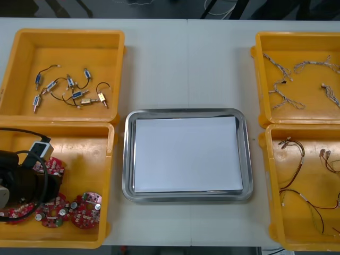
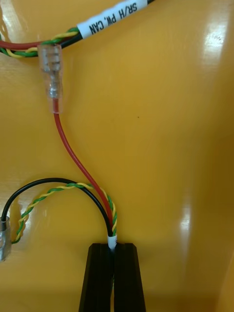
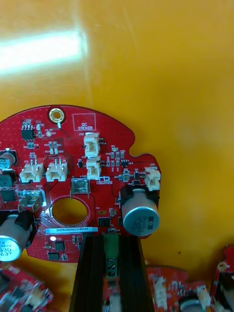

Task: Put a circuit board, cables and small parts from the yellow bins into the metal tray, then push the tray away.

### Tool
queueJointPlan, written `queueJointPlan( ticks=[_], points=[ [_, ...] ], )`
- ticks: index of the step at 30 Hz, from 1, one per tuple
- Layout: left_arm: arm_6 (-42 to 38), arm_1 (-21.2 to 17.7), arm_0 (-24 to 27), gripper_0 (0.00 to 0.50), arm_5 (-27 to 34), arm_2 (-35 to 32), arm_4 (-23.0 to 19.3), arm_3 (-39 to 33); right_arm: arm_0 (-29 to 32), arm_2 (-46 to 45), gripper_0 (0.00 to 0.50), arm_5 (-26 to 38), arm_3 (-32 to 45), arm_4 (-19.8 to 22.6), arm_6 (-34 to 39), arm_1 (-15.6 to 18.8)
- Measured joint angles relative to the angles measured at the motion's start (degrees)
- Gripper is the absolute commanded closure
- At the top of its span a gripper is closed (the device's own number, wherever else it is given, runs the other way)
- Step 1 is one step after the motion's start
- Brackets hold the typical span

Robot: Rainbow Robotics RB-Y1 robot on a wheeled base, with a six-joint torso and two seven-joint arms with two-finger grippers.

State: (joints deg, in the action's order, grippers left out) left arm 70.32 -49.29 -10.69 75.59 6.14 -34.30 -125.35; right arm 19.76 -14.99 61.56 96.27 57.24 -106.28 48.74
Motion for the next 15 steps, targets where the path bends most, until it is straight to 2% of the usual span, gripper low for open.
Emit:
queueJointPlan(
  ticks=[3, 7, 15],
  points=[
    [0.0, 0.0, 2.0, 0.5, 4.4, -2.6, -2.7, -0.7, 0.0, -0.1, 0.5, 1.1, 0.5, 0.1, -0.2, 0.1],
    [0.0, 0.0, 5.1, 0.5, 10.3, -5.9, -5.3, -1.9, 0.1, -1.4, 0.5, 6.0, 3.3, 0.4, -0.7, 0.2],
    [0.0, 0.0, 10.3, 0.5, 23.9, -10.8, -6.4, -7.0, 0.3, -8.4, 0.5, 14.8, 12.0, 1.4, -0.7, 0.4]
  ],
)
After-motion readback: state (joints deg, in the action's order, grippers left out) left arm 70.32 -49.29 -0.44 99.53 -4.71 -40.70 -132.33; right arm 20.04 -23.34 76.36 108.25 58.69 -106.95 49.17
